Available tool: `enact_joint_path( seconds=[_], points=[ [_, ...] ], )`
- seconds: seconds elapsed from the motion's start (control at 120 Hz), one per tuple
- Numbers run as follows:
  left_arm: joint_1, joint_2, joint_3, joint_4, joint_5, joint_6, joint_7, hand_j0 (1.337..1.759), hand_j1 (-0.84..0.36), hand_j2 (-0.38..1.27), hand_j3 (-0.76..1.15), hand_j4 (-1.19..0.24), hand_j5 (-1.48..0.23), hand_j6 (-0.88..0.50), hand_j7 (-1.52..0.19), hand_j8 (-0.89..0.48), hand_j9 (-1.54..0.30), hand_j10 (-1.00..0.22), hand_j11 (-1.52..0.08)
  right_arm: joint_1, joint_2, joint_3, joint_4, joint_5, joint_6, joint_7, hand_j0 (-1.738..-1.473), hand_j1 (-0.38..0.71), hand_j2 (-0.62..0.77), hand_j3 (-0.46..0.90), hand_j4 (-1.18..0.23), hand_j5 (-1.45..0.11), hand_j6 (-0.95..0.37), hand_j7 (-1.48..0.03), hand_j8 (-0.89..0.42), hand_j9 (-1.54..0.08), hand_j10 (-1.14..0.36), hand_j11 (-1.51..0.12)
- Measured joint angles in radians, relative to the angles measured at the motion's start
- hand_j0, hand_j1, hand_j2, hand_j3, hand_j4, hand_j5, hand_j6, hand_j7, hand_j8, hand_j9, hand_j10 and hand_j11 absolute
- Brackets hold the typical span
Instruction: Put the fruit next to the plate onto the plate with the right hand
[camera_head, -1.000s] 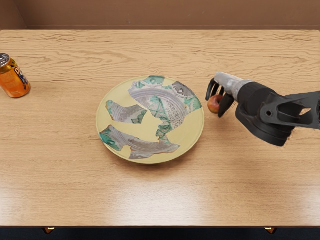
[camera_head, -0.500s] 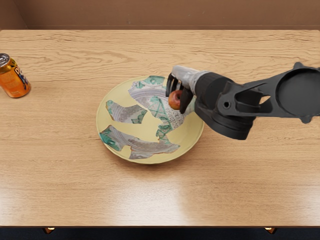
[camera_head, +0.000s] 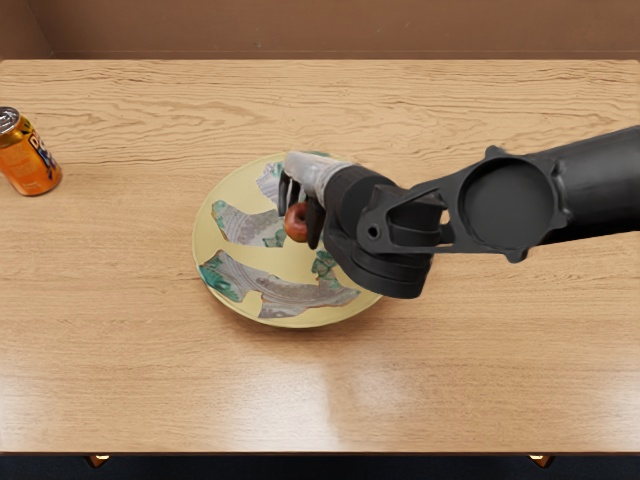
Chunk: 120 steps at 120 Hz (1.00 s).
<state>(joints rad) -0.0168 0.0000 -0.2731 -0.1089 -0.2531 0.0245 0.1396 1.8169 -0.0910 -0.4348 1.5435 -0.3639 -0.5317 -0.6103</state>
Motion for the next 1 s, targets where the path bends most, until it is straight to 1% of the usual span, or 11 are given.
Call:
enact_joint_path(
  seconds=[0.025, 0.083, 0.15, 0.3, 0.375, 0.45, 0.575, 0.667, 0.775, 0.875, 1.0],
  points=[
    [0.000, 0.000, 0.000, 0.000, 0.000, 0.000, 0.000, 1.658, 0.35, 0.00, 0.00, 0.00, 0.00, 0.00, 0.00, 0.00, 0.00, 0.00, 0.00, -0.006, 0.005, 0.000, -0.006, -0.001, -0.001, 0.000, -1.654, 0.23, 0.30, 0.00, -0.78, -1.11, -0.43, -1.05, -0.40, -1.08, -0.76, -1.09],
    [0.000, 0.000, 0.000, 0.000, 0.000, 0.000, 0.000, 1.658, 0.35, 0.00, 0.00, 0.00, 0.00, 0.00, 0.00, 0.00, 0.00, 0.00, 0.00, -0.001, 0.020, 0.001, -0.016, -0.001, -0.008, 0.000, -1.655, 0.09, 0.23, 0.00, -0.58, -0.83, -0.33, -0.79, -0.30, -0.81, -0.57, -0.82],
    [0.000, 0.000, 0.000, 0.000, 0.000, 0.000, 0.000, 1.658, 0.35, 0.00, 0.00, 0.00, 0.00, 0.00, 0.00, 0.00, 0.00, 0.00, 0.00, 0.007, 0.033, 0.002, -0.021, 0.000, -0.020, 0.000, -1.656, -0.03, 0.17, 0.00, -0.42, -0.60, -0.24, -0.57, -0.21, -0.59, -0.41, -0.59],
    [0.001, 0.000, 0.000, 0.000, 0.000, 0.000, 0.000, 1.658, 0.35, 0.00, 0.00, 0.00, 0.00, 0.00, 0.00, 0.00, 0.00, 0.00, 0.00, -0.009, 0.036, 0.044, -0.026, 0.003, -0.034, -0.001, -1.657, -0.20, 0.08, 0.00, -0.20, -0.29, -0.11, -0.27, -0.10, -0.28, -0.20, -0.28],
    [0.001, 0.000, 0.000, 0.000, 0.000, 0.000, 0.000, 1.658, 0.35, 0.00, 0.00, 0.00, 0.00, 0.00, 0.00, 0.00, 0.00, 0.00, 0.00, -0.086, 0.006, 0.167, -0.030, 0.004, -0.003, -0.001, -1.657, -0.24, 0.06, 0.00, -0.14, -0.20, -0.08, -0.19, -0.07, -0.20, -0.14, -0.20],
    [0.001, 0.000, 0.000, 0.000, 0.000, 0.000, 0.000, 1.658, 0.35, 0.00, 0.00, 0.00, 0.00, 0.00, 0.00, 0.00, 0.00, 0.00, 0.00, -0.191, -0.043, 0.343, -0.035, 0.014, 0.111, -0.001, -1.657, -0.28, 0.04, 0.00, -0.10, -0.14, -0.06, -0.13, -0.05, -0.14, -0.10, -0.14],
    [0.000, 0.000, 0.000, 0.000, 0.000, 0.000, 0.000, 1.658, 0.35, 0.00, 0.00, 0.00, 0.00, 0.00, 0.00, 0.00, 0.00, 0.00, 0.00, -0.370, -0.109, 0.625, -0.061, 0.179, 0.388, -0.001, -1.658, -0.31, 0.02, 0.00, -0.05, -0.08, -0.03, -0.07, -0.03, -0.07, -0.05, -0.07],
    [0.001, 0.000, 0.000, 0.000, 0.000, 0.000, 0.000, 1.658, 0.35, 0.00, 0.00, 0.00, 0.00, 0.00, 0.00, 0.00, 0.00, 0.00, 0.00, -0.516, -0.218, 0.784, -0.079, 0.399, 0.676, -0.001, -1.658, -0.32, 0.01, 0.00, -0.03, -0.05, -0.02, -0.05, -0.02, -0.05, -0.03, -0.05],
    [0.000, 0.000, 0.000, 0.000, 0.000, 0.000, 0.000, 1.658, 0.35, 0.00, 0.00, 0.00, 0.00, 0.00, 0.00, 0.00, 0.00, 0.00, 0.00, -0.644, -0.400, 0.860, -0.095, 0.606, 0.966, -0.001, -1.658, -0.33, 0.01, 0.00, -0.02, -0.03, -0.01, -0.03, -0.01, -0.03, -0.02, -0.03],
    [0.000, 0.000, 0.000, 0.000, 0.000, 0.000, 0.000, 1.658, 0.35, 0.00, 0.00, 0.00, 0.00, 0.00, 0.00, 0.00, 0.00, 0.00, 0.00, -0.719, -0.571, 0.880, -0.115, 0.737, 1.075, -0.001, -1.658, -0.34, 0.00, 0.00, -0.01, -0.02, -0.01, -0.02, -0.01, -0.02, -0.01, -0.02],
    [0.000, 0.000, 0.000, 0.000, 0.000, 0.000, 0.000, 1.658, 0.35, 0.00, 0.00, 0.00, 0.00, 0.00, 0.00, 0.00, 0.00, 0.00, 0.00, -0.795, -0.772, 0.888, -0.142, 0.808, 1.122, -0.001, -1.658, -0.34, 0.00, 0.00, -0.01, -0.01, 0.00, -0.01, 0.00, -0.01, -0.01, -0.01]
  ],
)
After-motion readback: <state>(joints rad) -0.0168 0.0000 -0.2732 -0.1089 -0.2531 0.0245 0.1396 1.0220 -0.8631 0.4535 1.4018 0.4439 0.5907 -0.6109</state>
